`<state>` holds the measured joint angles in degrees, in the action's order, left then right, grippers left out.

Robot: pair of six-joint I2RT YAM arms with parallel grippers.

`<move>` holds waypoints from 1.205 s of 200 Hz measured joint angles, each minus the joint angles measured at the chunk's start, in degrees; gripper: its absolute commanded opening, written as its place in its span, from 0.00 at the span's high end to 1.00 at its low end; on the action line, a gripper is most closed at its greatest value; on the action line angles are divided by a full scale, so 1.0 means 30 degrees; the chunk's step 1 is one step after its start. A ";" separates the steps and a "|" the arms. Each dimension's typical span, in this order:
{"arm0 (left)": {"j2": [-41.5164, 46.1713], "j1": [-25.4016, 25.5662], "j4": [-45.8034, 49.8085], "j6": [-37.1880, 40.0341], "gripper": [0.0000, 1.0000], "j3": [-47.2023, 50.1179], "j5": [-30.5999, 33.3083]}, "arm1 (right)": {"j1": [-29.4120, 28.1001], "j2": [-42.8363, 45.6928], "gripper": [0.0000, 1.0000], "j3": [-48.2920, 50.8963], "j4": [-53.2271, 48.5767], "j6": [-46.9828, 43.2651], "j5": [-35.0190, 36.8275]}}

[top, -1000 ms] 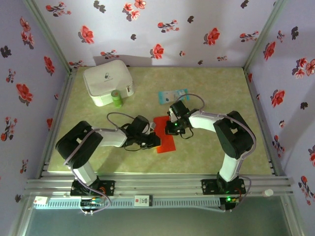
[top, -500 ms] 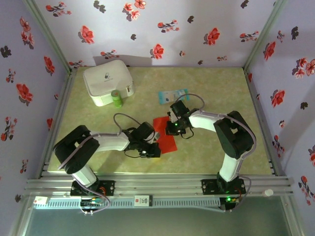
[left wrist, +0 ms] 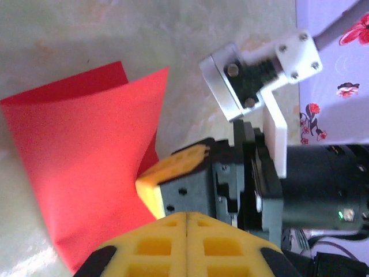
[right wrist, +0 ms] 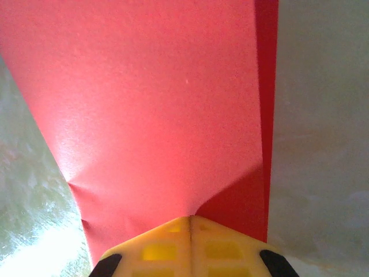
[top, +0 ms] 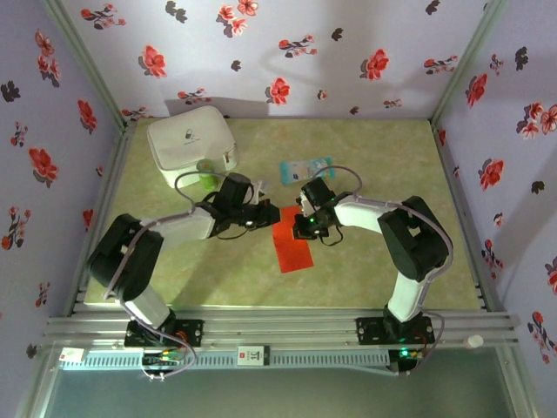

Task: Fold a paper plane with a square sheet of paper (pick it up from the middle)
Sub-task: First fold the square sheet of paper in half at the center of the table.

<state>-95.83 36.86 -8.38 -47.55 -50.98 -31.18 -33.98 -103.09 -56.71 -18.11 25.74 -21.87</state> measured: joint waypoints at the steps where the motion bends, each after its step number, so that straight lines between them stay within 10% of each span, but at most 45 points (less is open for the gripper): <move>1: -0.0095 0.0000 -0.0044 -0.0029 0.94 -0.0022 0.0000 | 0.0000 0.0000 1.00 0.0007 0.0000 -0.0007 0.0000; 241: -0.3730 -0.0255 0.0051 0.0197 0.91 -0.0692 0.0663 | 0.0306 0.0153 1.00 0.0350 0.0219 0.0117 -0.0350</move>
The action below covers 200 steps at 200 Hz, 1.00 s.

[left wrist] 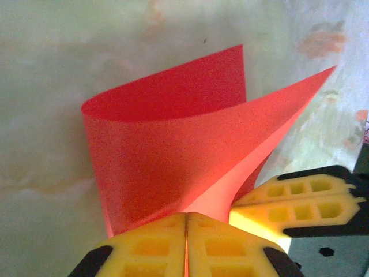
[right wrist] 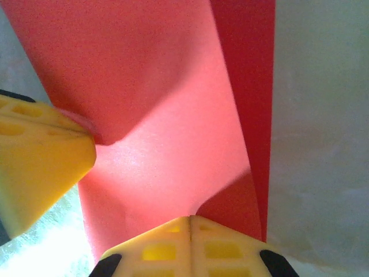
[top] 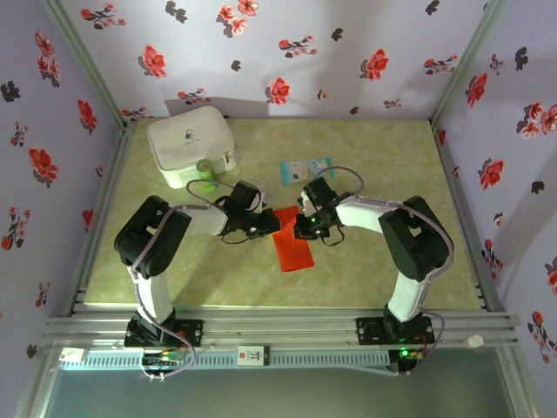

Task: Fold a paper plane with a square sheet of paper (pick it up from the middle)
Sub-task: First fold the square sheet of paper in half at the center of the table.

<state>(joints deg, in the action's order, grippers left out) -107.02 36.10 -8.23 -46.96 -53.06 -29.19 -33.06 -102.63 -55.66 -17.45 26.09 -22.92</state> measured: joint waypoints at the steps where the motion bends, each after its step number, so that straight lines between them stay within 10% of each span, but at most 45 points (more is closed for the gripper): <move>1: 0.0000 0.0000 0.0000 0.0007 0.91 -0.0007 0.0000 | 0.0000 0.0007 1.00 0.0007 0.0007 0.0000 0.0000; 200: -0.0882 -0.1173 0.2237 -0.1756 0.91 -0.1902 0.2718 | 0.0138 0.0350 1.00 0.0634 0.0663 -0.0007 -0.0066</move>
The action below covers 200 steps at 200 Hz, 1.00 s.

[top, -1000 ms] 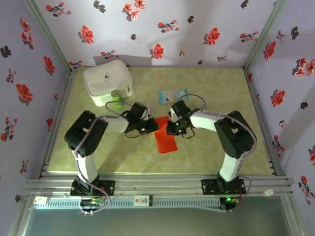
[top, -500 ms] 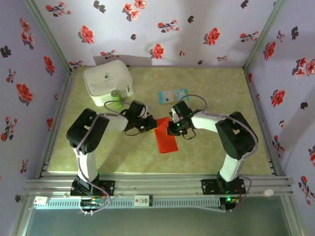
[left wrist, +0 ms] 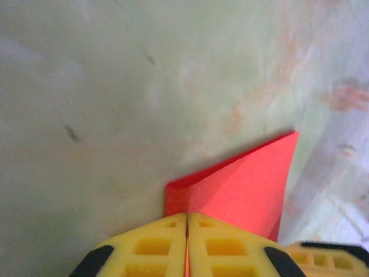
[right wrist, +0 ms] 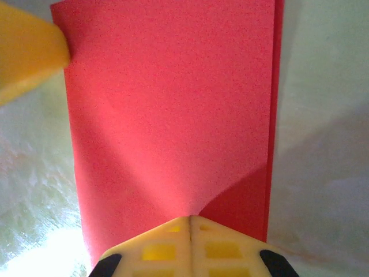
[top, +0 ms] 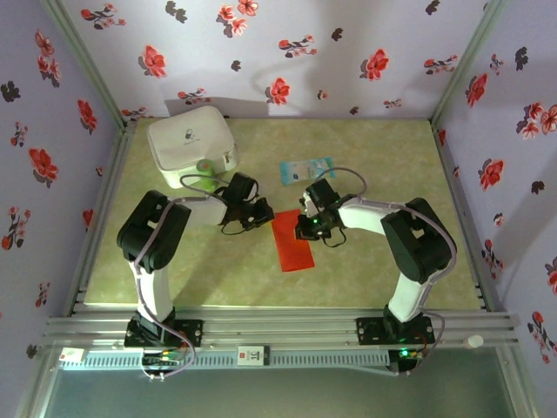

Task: Fold a paper plane with a square sheet of paper (pick it up from the middle)
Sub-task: First fold the square sheet of paper in half at the center of the table.

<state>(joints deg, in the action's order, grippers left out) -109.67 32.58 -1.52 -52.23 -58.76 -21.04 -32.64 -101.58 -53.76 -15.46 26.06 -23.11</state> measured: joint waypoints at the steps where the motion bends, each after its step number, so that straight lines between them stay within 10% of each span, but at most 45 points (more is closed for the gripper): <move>1: 0.0000 -0.0022 0.0058 0.0000 0.91 -0.0029 0.0066 | 0.0000 0.0000 1.00 0.0007 0.0000 0.0000 0.0000; 200: -0.0299 0.0823 -0.2025 0.0911 0.92 -0.0087 -0.1494 | 0.0262 0.0146 1.00 0.0189 0.0000 -0.0036 -0.0153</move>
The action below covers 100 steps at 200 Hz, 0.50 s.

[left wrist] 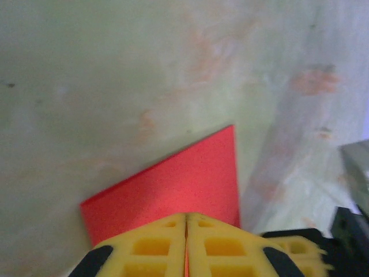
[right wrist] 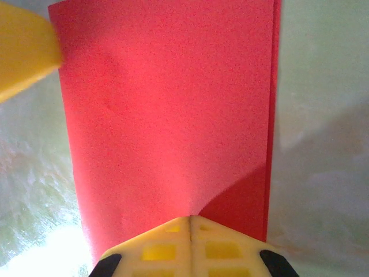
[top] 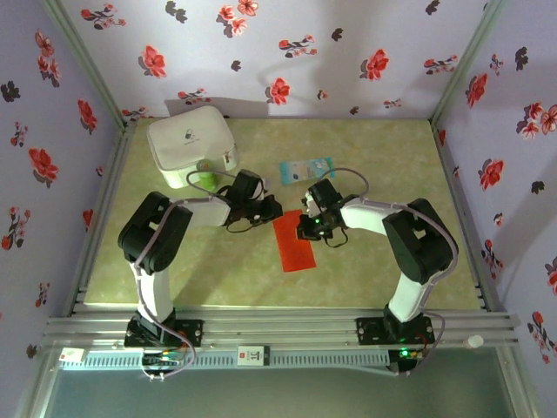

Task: Fold a paper plane with a square sheet of paper (pick it up from the middle)
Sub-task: First fold the square sheet of paper in half at the center of the table.

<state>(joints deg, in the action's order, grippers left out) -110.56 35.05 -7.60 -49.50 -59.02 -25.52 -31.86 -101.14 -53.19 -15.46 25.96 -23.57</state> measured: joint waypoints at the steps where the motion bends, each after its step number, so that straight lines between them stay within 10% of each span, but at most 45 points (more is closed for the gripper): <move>1: -0.0022 -0.0007 0.0000 0.0000 0.92 0.0000 0.0000 | 0.0000 0.0000 1.00 0.0000 0.0000 0.0000 0.0000; 100: -0.0517 -0.0765 -0.0503 -0.1027 0.93 0.0321 0.0379 | 0.0036 0.0131 1.00 0.0262 0.0321 0.0036 -0.0015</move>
<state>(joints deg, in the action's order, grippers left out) -112.12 32.75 -9.10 -52.58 -58.06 -24.38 -31.75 -100.75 -52.40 -14.50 26.06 -23.62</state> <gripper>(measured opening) 0.075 0.046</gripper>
